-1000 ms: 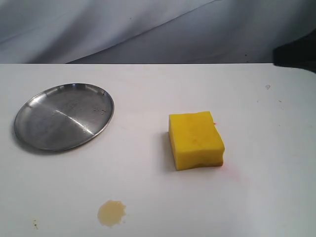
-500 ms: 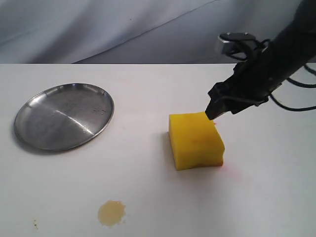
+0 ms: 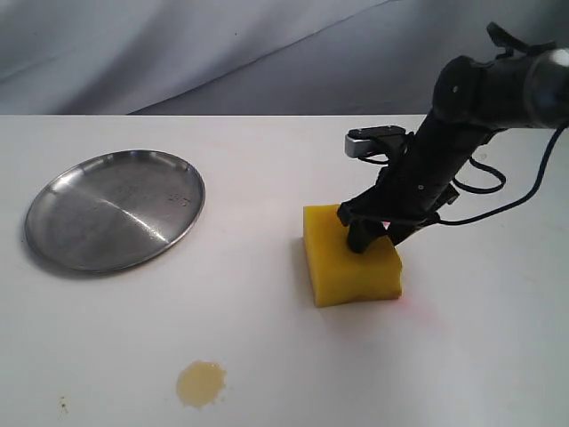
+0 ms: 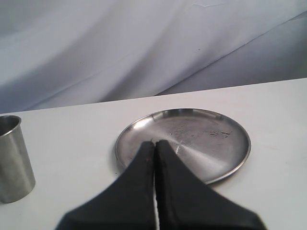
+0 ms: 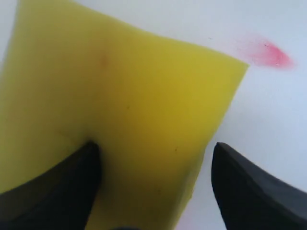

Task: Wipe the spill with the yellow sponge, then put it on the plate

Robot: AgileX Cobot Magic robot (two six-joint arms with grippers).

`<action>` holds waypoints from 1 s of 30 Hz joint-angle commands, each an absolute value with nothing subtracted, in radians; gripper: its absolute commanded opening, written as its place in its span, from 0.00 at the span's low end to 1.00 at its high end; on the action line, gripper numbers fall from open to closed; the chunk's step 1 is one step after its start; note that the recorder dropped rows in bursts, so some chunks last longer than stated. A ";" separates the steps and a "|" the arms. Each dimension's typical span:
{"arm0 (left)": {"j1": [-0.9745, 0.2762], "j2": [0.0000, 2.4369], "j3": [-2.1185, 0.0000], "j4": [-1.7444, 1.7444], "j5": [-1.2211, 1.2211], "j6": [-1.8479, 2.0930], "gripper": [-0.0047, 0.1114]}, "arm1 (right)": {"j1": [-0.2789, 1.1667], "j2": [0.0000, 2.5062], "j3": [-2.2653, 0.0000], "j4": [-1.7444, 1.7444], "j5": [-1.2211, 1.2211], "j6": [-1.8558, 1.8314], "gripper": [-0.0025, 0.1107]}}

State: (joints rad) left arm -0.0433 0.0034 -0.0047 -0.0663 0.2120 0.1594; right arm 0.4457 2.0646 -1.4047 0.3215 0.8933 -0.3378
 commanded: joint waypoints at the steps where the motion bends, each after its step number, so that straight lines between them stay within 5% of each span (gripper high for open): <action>1: -0.049 0.000 0.000 -0.069 0.205 0.160 0.04 | 0.477 2.096 -1.409 0.287 0.858 -0.314 0.45; 7: -0.049 0.000 0.000 -0.069 0.205 0.160 0.04 | 0.499 2.098 -1.409 0.139 0.852 -0.225 0.02; 14: -0.049 0.000 0.000 -0.069 0.205 0.160 0.04 | 0.530 1.978 -1.409 0.194 0.914 -0.284 0.02; 24: -0.049 0.000 0.000 -0.069 0.205 0.160 0.04 | 1.001 1.912 -1.409 0.348 0.874 -0.301 0.02; 30: -0.049 0.000 0.000 -0.069 0.205 0.160 0.04 | 1.104 2.064 -1.531 0.401 0.874 -0.301 0.02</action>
State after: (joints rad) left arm -0.0433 0.0034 -0.0047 -0.0663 0.2120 0.1594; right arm 1.0830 2.0153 -1.4757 0.3917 0.8726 -0.2962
